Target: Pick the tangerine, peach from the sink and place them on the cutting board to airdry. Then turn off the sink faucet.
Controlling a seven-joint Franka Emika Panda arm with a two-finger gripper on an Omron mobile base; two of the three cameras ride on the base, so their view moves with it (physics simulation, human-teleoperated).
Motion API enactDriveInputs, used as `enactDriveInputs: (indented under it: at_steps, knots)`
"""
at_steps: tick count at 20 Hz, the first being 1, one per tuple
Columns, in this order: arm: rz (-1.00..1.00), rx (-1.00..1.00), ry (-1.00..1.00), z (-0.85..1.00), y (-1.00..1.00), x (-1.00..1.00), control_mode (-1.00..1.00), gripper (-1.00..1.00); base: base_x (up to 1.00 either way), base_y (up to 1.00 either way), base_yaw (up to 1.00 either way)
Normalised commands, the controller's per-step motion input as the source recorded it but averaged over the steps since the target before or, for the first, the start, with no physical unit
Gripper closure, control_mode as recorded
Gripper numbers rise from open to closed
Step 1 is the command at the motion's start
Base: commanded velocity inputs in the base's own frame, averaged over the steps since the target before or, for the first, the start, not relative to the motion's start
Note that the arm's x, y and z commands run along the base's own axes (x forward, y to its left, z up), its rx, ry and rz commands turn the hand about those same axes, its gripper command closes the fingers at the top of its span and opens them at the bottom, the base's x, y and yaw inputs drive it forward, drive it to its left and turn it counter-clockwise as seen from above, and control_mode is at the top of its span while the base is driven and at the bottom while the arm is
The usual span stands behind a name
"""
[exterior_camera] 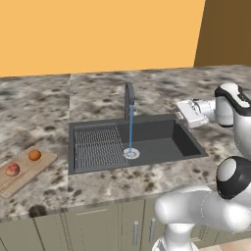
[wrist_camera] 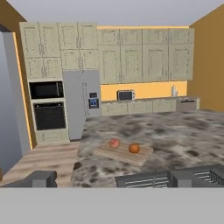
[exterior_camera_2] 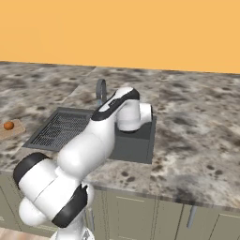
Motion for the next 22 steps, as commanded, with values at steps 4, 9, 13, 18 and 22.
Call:
enactDriveInputs:
  at_steps: [4,9,13,18,22]
  knots:
    - [0.03,0.02,0.00,-0.23,0.00,0.52,-1.00,-1.00,0.00,0.00,0.00]
    - [0.05,0.03,0.00,-0.25,0.00,0.46,-1.00,-1.00,0.00,0.00,0.00]
    - [0.12,0.04,0.00,-0.18,-0.11,0.46,-1.00,-1.00,0.00,0.00,0.00]
    - [0.13,0.05,0.00,-0.08,-0.18,0.43,-1.00,-1.00,0.00,0.00,0.00]
    - [0.08,0.01,0.00,-0.12,-0.03,0.32,-1.00,-1.00,0.00,0.00,0.00]
